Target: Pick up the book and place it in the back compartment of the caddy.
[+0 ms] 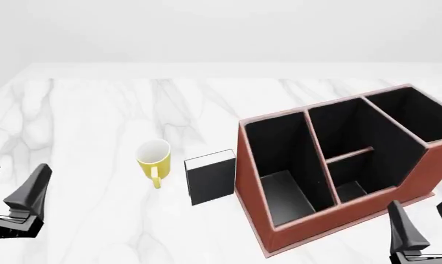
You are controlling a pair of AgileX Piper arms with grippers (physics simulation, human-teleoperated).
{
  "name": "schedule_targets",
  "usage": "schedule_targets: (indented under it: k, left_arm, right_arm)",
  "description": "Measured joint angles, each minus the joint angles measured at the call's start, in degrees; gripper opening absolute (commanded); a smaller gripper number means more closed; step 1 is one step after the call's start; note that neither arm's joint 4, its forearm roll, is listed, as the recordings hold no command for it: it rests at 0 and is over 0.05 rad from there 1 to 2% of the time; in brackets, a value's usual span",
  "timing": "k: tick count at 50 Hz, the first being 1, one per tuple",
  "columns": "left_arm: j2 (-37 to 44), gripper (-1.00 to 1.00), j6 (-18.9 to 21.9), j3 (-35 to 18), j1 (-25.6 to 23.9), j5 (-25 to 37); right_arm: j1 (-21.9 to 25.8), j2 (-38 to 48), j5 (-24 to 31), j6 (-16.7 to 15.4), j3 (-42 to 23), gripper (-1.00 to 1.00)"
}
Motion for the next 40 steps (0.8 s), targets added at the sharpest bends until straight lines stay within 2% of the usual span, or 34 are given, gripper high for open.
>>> schedule_targets:
  k: [6, 26, 33, 40]
  left_arm:
    - [6.50, 1.00, -0.21, -10.42, -4.25, 3.84]
    - [35.24, 1.00, 11.64, -50.96, -17.93, 23.21]
    - [44.86, 1.00, 15.65, -61.12, -22.08, 29.08]
    - [52.56, 1.00, 17.70, -69.08, -25.03, 35.79]
  right_arm:
    - [0.05, 0.14, -0.10, -0.02, 0.02, 1.00]
    - [0.02, 2.15, -1.48, 0.66, 0.05, 1.00]
    - [-0.08, 2.94, -2.14, 0.81, 0.06, 1.00]
    - [-0.19, 3.54, -2.66, 0.87, 0.07, 1.00]
